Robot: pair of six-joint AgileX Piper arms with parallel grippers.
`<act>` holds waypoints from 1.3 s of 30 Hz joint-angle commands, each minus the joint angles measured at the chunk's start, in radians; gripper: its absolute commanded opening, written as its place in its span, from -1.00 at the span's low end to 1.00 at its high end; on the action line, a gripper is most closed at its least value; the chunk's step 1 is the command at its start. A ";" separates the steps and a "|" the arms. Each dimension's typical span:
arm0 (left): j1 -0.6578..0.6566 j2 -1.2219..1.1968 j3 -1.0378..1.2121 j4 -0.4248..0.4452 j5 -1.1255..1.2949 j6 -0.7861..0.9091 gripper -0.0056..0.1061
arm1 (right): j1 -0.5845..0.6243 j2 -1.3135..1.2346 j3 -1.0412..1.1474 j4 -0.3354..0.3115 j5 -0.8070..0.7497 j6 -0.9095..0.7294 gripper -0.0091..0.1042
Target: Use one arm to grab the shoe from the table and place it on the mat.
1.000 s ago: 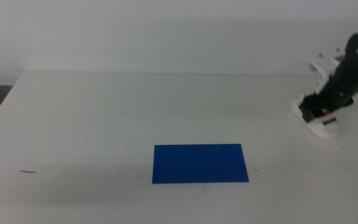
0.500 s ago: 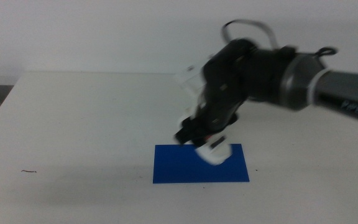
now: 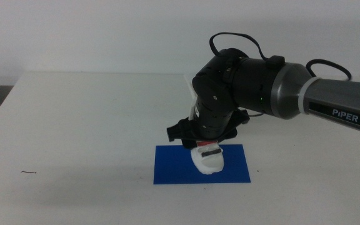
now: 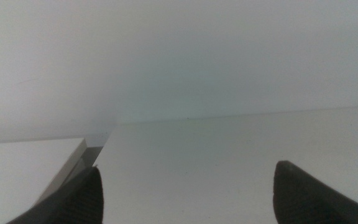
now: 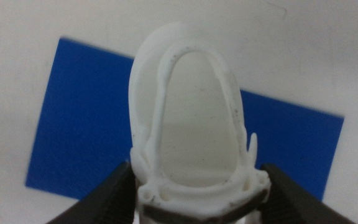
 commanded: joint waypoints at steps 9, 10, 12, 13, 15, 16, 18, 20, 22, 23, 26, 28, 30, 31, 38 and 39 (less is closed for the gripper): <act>-0.001 0.005 0.001 -0.004 -0.012 -0.003 0.78 | -0.005 -0.006 -0.001 0.076 0.050 0.729 -0.48; -0.001 0.005 0.001 -0.004 -0.012 -0.003 0.78 | -0.005 -0.006 -0.001 0.048 0.050 0.832 -0.48; -0.001 0.005 0.001 -0.004 -0.012 -0.003 0.78 | -0.005 -0.006 -0.001 -0.006 0.062 0.999 -0.50; -0.001 0.005 0.001 -0.004 -0.012 -0.003 0.78 | -0.005 -0.006 -0.001 -0.012 0.078 1.109 -0.52; -0.001 0.005 0.001 -0.004 -0.012 -0.003 0.78 | -0.005 -0.006 -0.001 -0.009 0.135 1.342 -0.59; -0.001 0.005 0.001 -0.004 -0.012 -0.003 0.78 | -0.005 -0.006 -0.001 -0.007 0.174 1.461 -0.64; -0.001 0.005 0.001 -0.004 -0.012 -0.003 0.78 | -0.005 -0.006 -0.001 -0.002 0.225 1.559 -0.74; -0.001 0.005 0.001 -0.004 -0.012 -0.003 0.78 | -0.007 -0.006 -0.001 -0.004 0.232 1.559 -0.85; -0.001 0.005 0.001 -0.004 -0.012 -0.003 0.78 | -0.020 -0.006 -0.001 0.016 0.207 1.559 -0.88; -0.001 0.005 0.001 -0.004 -0.012 -0.003 0.78 | -0.029 -0.006 -0.001 0.031 0.195 1.559 -0.88; -0.001 0.005 0.001 -0.004 -0.012 -0.003 0.78 | -0.043 0.003 -0.001 0.073 0.182 1.559 -0.88; -0.001 0.005 0.001 -0.004 -0.012 -0.003 0.78 | -0.045 0.010 -0.001 0.094 0.182 1.559 -0.88; -0.001 0.005 0.001 -0.004 -0.012 -0.003 0.78 | -0.045 0.017 -0.002 0.104 0.177 1.559 -0.88; -0.001 0.005 0.001 -0.004 -0.012 -0.003 0.78 | -0.045 0.022 -0.002 0.112 0.177 1.559 -0.88; -0.001 0.005 0.001 -0.004 -0.012 -0.003 0.78 | -0.045 0.028 -0.002 0.131 0.177 1.557 -0.88; -0.001 0.005 0.001 -0.004 -0.012 -0.003 0.78 | -0.045 0.030 -0.002 0.121 0.168 1.557 -0.88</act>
